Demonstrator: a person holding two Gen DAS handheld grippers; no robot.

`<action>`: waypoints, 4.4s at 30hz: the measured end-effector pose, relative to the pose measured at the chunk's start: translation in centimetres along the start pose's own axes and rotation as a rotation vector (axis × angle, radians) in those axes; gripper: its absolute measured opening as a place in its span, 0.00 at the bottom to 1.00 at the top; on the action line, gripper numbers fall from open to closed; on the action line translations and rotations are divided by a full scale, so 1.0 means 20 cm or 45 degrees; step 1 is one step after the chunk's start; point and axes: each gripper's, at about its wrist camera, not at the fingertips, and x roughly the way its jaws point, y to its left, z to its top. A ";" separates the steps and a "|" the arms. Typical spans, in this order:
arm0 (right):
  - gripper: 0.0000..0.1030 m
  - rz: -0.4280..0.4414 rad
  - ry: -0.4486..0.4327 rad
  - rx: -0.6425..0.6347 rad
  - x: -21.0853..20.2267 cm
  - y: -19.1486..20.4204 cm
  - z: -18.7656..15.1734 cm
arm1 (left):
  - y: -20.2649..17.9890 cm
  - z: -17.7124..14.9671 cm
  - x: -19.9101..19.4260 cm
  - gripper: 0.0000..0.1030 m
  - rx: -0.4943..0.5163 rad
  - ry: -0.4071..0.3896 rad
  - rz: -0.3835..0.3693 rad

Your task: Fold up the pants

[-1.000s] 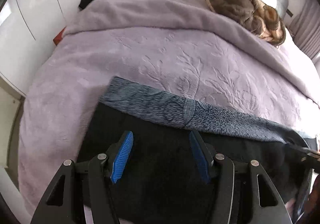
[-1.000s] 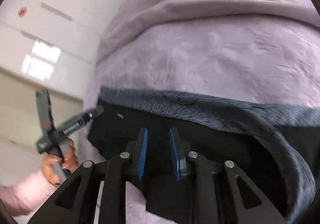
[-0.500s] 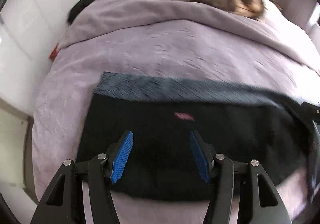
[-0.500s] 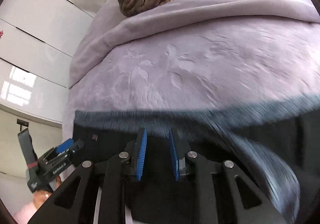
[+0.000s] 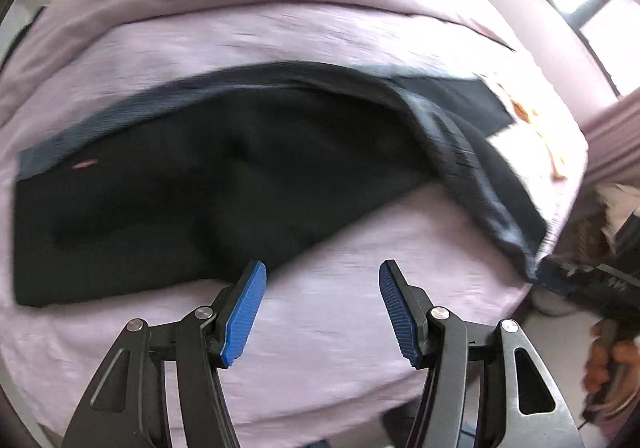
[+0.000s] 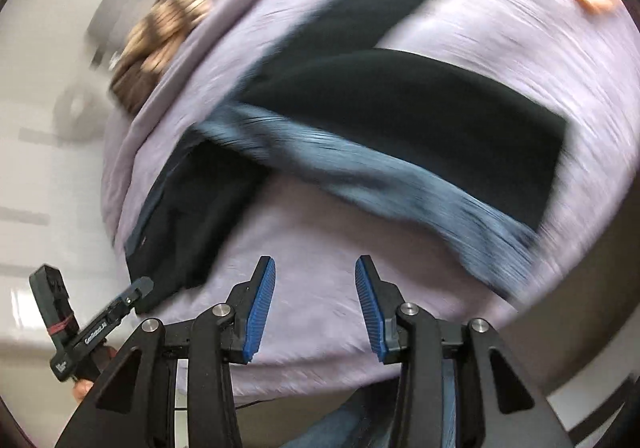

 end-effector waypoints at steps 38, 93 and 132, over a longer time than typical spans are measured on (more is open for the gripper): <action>0.13 0.733 0.140 0.234 0.05 -0.45 0.80 | -0.78 0.73 0.55 0.38 -0.147 0.053 -0.149; 0.17 -0.039 0.192 -0.972 0.96 0.36 1.52 | -0.32 1.07 0.97 0.70 -0.405 -0.107 0.514; 0.39 0.435 0.507 -0.422 0.92 0.51 0.26 | 0.84 0.14 0.11 0.70 -0.635 -0.055 0.654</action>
